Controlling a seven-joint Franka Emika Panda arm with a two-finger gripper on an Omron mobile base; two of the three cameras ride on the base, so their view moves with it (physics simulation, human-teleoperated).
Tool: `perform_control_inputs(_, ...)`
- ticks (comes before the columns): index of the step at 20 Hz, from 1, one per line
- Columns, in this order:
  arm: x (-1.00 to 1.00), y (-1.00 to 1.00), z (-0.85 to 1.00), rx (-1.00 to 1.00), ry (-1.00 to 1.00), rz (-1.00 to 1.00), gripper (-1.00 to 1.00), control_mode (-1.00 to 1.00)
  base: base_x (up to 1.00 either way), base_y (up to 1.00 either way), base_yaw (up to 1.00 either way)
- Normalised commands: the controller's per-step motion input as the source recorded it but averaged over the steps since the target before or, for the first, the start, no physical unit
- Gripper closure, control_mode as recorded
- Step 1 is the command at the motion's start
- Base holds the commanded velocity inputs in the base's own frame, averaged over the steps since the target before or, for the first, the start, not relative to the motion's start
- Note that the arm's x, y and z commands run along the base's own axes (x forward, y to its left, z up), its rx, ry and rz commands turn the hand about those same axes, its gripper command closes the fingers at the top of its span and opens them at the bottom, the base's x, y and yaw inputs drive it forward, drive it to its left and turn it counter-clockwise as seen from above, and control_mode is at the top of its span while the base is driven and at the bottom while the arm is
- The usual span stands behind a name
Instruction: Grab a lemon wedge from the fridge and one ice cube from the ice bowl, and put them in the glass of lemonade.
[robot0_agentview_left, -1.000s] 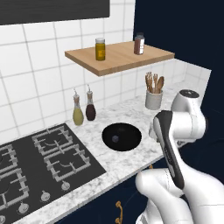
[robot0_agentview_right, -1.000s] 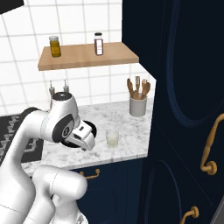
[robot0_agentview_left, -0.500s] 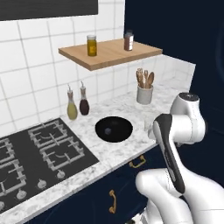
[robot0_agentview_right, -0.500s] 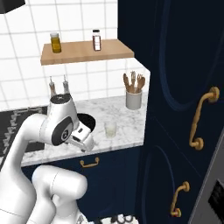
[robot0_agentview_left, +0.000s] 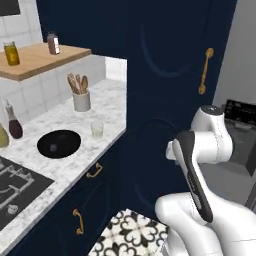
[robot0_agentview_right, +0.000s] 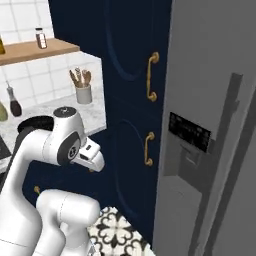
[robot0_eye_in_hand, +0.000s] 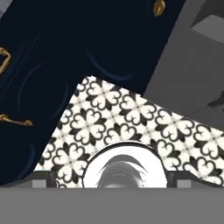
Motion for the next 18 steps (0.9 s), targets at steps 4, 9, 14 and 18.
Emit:
perform_control_inputs(4,0.00,0.00,0.00,0.00,0.00,0.00,-1.00,1.00,-0.55,0.00,-0.81)
perform_control_inputs(9,0.00,0.00,0.00,0.00,0.00,0.00,-1.00,1.00,-0.14,-0.34,-0.65)
perform_control_inputs(14,0.00,0.00,0.00,0.00,0.00,0.00,-1.00,1.00,0.06,-0.78,-0.54)
perform_control_inputs(18,0.00,0.00,0.00,0.00,0.00,0.00,-1.00,1.00,0.04,-0.91,-0.01)
